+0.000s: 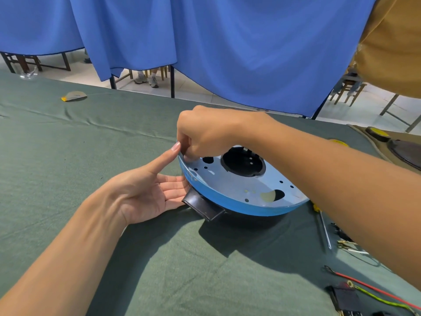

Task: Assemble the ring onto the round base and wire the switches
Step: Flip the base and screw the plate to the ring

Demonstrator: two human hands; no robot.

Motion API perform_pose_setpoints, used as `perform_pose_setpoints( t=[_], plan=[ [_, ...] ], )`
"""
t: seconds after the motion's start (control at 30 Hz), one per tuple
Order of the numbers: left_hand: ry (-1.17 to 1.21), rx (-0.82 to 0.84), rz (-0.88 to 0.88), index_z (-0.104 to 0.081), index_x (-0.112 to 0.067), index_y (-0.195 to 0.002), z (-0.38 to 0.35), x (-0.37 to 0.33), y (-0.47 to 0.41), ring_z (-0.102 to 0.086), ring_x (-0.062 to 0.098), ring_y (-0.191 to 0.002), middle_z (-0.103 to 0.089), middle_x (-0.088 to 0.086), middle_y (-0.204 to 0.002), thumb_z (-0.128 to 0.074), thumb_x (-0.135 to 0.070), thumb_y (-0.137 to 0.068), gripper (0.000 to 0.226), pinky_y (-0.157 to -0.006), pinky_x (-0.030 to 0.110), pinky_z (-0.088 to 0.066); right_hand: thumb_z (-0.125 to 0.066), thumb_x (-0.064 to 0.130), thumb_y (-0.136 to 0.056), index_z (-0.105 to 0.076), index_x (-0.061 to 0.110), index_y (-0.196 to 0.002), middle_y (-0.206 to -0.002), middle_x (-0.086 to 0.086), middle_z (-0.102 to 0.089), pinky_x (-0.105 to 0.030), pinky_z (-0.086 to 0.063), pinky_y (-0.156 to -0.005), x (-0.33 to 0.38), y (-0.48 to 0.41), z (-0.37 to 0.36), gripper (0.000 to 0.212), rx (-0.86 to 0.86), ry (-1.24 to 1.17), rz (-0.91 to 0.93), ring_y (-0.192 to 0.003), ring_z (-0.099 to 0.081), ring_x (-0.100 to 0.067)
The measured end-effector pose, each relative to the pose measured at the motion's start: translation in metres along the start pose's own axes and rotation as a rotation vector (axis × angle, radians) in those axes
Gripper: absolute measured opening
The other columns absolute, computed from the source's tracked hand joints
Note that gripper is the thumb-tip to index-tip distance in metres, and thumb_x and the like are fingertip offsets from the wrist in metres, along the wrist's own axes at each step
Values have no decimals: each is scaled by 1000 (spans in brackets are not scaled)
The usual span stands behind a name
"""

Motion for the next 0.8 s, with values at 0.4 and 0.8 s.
perform_pose_setpoints(
  t=[0.4,0.8],
  plan=[
    [9,13,-22,-54,12,-124,-2,0,2,-64,30,-113,-62,24,-127,-81,-42,-61,87,-77,46,-60,-70,18,-86,-75,28,-90,-58,20,-65,-6,-41,-50,-16,12,-1,12,-40,-352,-70,-58,-60,6],
    [16,-8,-36,-58,13,-114,-3,1,4,-67,30,-108,-66,22,-121,-81,-43,-63,79,-79,49,-58,-67,18,-88,-76,19,-94,-65,16,-63,-12,-42,-55,-9,13,-5,11,-151,-248,-139,-62,-61,0]
  ],
)
Point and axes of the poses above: each hand's wrist, its own y-axis away from the middle knuckle, its own z-axis out of the back of the hand, x = y × z, the point moved 6 cm from there along -y, towards the middle knuckle
